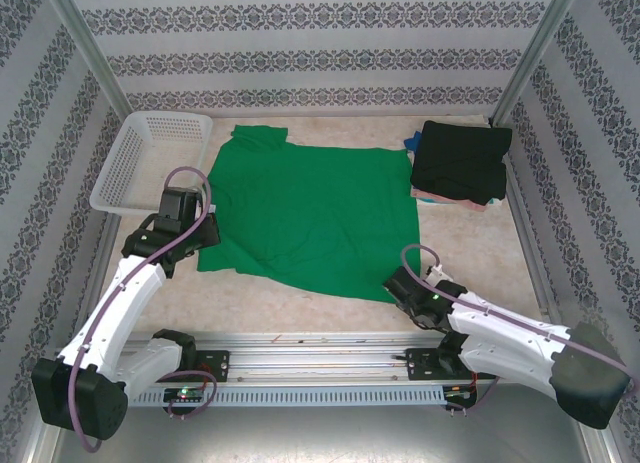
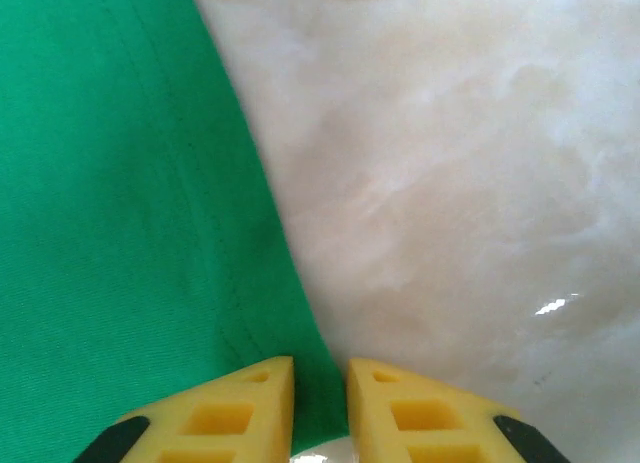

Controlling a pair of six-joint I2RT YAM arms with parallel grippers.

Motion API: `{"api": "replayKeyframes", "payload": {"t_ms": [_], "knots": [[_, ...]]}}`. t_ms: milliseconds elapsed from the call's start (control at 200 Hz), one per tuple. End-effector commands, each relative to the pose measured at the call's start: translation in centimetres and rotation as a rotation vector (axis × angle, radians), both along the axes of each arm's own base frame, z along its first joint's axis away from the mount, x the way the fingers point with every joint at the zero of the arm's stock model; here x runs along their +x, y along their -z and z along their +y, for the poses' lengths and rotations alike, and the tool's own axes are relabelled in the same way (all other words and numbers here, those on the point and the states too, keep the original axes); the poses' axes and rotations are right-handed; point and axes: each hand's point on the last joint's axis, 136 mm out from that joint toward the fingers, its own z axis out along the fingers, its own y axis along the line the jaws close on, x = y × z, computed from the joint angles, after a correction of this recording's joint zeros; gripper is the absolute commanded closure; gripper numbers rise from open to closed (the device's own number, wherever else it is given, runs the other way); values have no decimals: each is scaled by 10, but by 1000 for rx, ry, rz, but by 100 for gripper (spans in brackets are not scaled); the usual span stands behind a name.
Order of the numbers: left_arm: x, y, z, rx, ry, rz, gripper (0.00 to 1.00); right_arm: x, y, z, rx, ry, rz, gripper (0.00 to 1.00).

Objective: Fold and stack the t-shirts

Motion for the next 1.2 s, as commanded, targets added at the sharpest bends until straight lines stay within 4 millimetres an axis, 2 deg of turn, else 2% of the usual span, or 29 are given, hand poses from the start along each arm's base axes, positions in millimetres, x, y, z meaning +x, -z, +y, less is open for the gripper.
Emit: {"api": "replayKeyframes", "payload": {"t_ms": [0,100,185,210,335,520,620,714,824,954,1199], "knots": [[3,-2,2,3,8,-26,100,2,4,-5,-23,-1,-5,77],[2,-3,2,2,4,-27,100,0,5,-2,-28,-27,21,77],[2,-3,2,-2,4,-26,100,-3,8,-5,-49,-46,48,86],[1,-4,2,-3,4,-28,100,3,-1,1,-37,-48,34,89],[0,-6,1,-11,-1,-33,100,7,-20,-5,-92,-67,22,100],[-1,-13,4,8,2,-37,100,24,-64,-6,-83,-127,-67,100],[-1,-6,10,43,-23,0,100,35,-85,2,-57,-190,-85,100],[11,-6,9,44,-22,-5,100,50,-98,4,-70,-223,-93,100],[32,-9,12,83,-27,-20,100,74,-100,6,-46,-274,-53,100],[54,5,23,186,-46,61,100,91,-85,2,-89,-327,68,100],[110,11,14,204,-21,78,100,147,-80,-11,-116,-320,60,100]]}}
